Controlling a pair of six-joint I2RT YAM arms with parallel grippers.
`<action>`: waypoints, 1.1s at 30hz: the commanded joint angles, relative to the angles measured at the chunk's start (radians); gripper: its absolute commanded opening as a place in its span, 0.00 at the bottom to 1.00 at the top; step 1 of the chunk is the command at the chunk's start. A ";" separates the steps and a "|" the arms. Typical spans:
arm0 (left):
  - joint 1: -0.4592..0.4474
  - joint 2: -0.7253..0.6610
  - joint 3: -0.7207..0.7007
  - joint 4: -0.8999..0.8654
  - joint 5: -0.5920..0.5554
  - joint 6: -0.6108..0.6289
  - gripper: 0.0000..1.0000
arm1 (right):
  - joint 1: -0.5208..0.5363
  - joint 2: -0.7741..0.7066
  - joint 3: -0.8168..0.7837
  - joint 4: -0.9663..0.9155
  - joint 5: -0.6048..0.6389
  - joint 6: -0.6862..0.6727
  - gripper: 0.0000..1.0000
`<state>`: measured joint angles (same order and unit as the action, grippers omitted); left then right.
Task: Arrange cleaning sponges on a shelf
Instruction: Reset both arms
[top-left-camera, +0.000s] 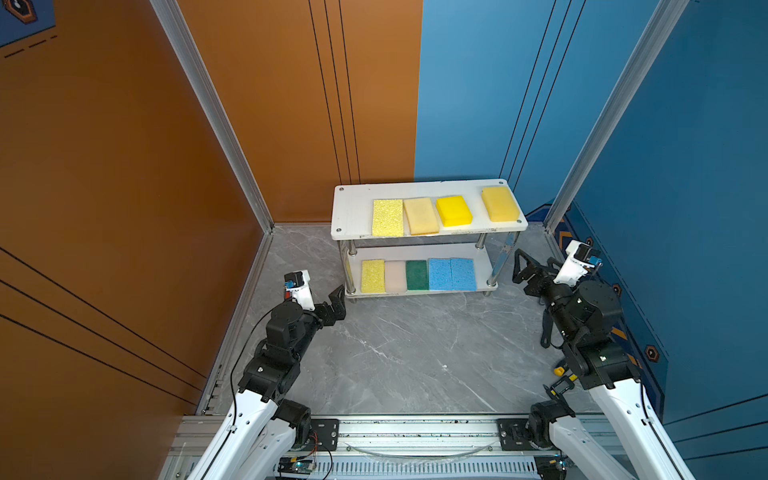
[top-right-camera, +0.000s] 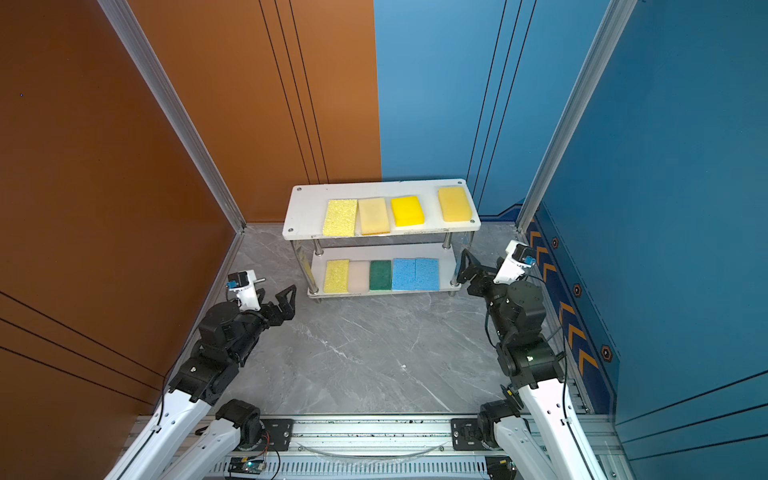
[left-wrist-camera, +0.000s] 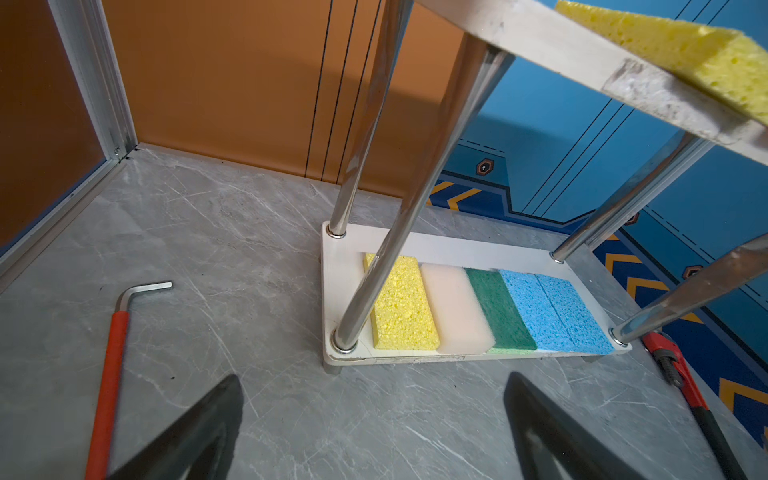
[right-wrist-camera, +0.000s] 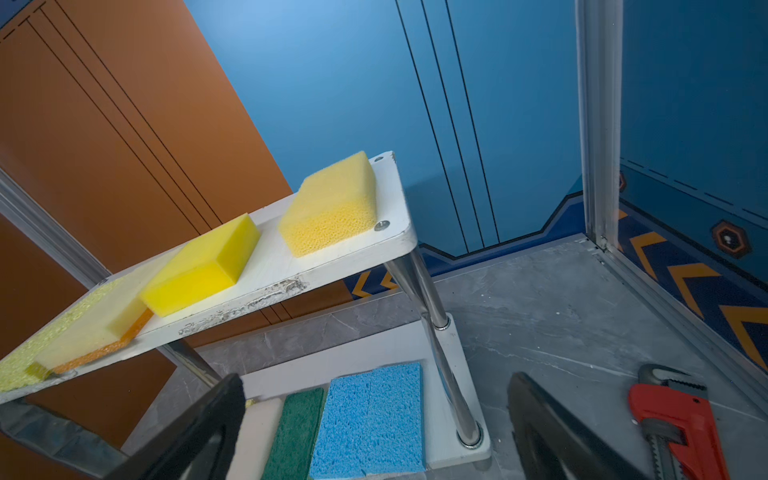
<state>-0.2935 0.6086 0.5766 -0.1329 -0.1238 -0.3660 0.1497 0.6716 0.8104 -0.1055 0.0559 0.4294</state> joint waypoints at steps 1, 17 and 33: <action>0.030 -0.005 0.030 0.021 -0.017 0.016 0.98 | -0.061 -0.028 0.001 -0.149 -0.027 0.058 1.00; 0.132 -0.164 0.073 -0.220 0.039 0.041 0.98 | 0.092 0.284 -0.302 -0.092 -0.132 0.512 1.00; 0.166 -0.193 0.117 -0.295 0.056 0.065 0.98 | 0.034 0.727 -0.317 0.428 -0.194 0.671 1.00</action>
<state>-0.1410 0.4187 0.6594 -0.4030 -0.0925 -0.3275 0.1932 1.3655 0.4740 0.2131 -0.1474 1.0481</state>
